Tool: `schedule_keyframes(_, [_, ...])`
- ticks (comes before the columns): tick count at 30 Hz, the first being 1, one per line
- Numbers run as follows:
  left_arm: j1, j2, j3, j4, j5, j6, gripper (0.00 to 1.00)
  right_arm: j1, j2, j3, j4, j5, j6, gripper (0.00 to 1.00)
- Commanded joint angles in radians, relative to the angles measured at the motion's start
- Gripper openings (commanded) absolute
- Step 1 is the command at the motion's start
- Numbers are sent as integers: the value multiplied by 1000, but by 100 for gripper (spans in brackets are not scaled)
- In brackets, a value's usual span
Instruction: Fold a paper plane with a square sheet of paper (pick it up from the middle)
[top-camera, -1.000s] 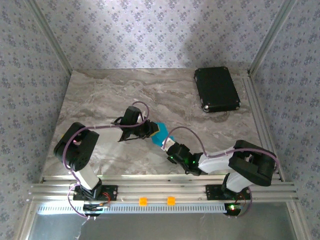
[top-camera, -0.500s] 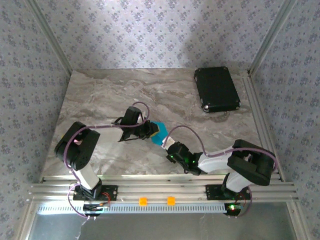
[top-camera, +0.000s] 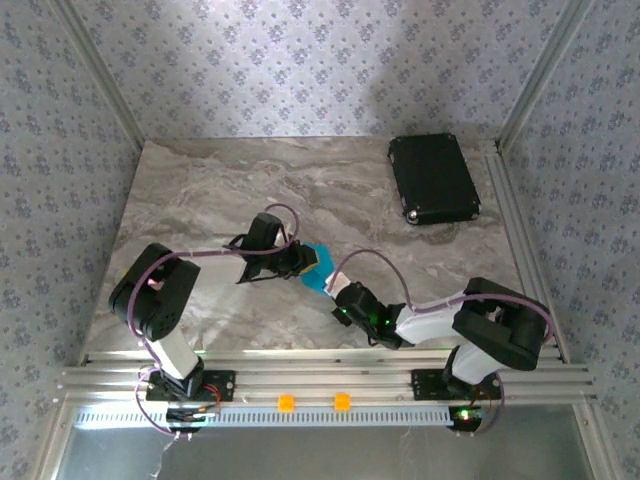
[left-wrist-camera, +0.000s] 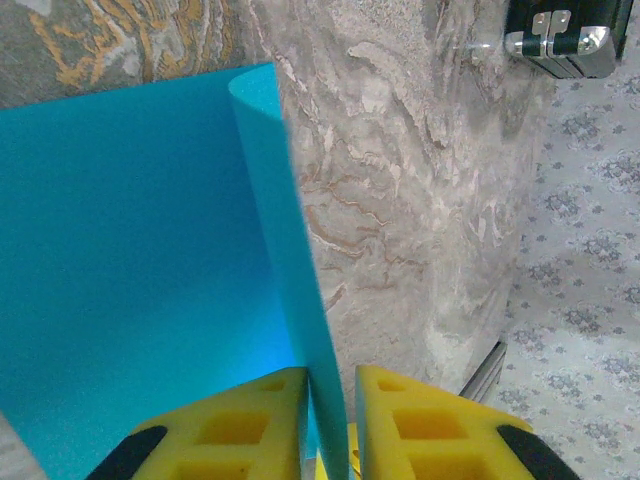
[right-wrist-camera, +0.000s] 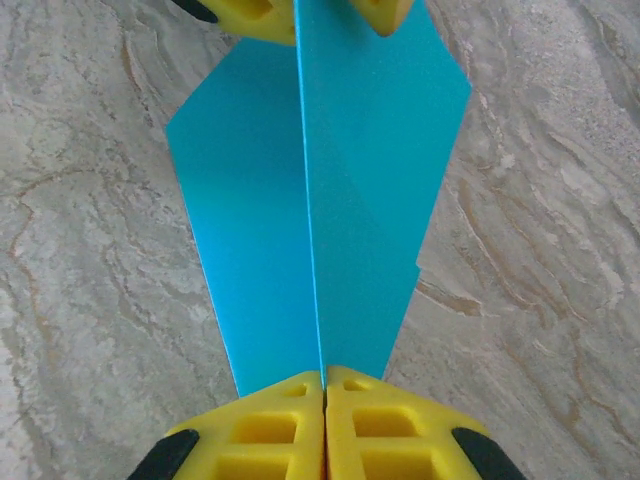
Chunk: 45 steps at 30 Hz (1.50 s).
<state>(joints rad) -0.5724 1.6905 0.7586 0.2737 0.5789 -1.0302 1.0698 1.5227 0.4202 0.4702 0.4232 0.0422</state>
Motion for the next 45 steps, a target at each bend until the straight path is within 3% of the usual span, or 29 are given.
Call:
schedule_keyframes(1, [-6, -5, 14, 3, 1, 12, 20, -14, 17, 1, 14, -46, 55, 7])
schedule_keyframes(5, [-2, -29, 14, -34, -28, 21, 25, -34, 27, -9, 35, -87, 88, 6])
schedule_keyframes(14, [20, -162, -33, -143, -172, 24, 46, -84, 75, -51, 156, -209, 195, 6])
schedule_keyframes(21, [25, -233, -46, -194, -206, 39, 47, -140, 125, -71, 235, -324, 283, 7])
schedule_keyframes(24, [25, -240, -48, -182, -189, 41, 44, -162, 124, -71, 228, -379, 315, 7])
schedule_keyframes(30, [23, -256, -93, -95, -159, 28, 20, -216, 124, -27, 136, -497, 388, 8])
schedule_keyframes(37, [4, -171, -89, 9, -75, 21, 14, -252, 140, 14, 74, -579, 441, 9])
schedule_keyframes(45, [-4, -98, -64, 49, -78, -4, 11, -295, 151, 10, 99, -666, 521, 9])
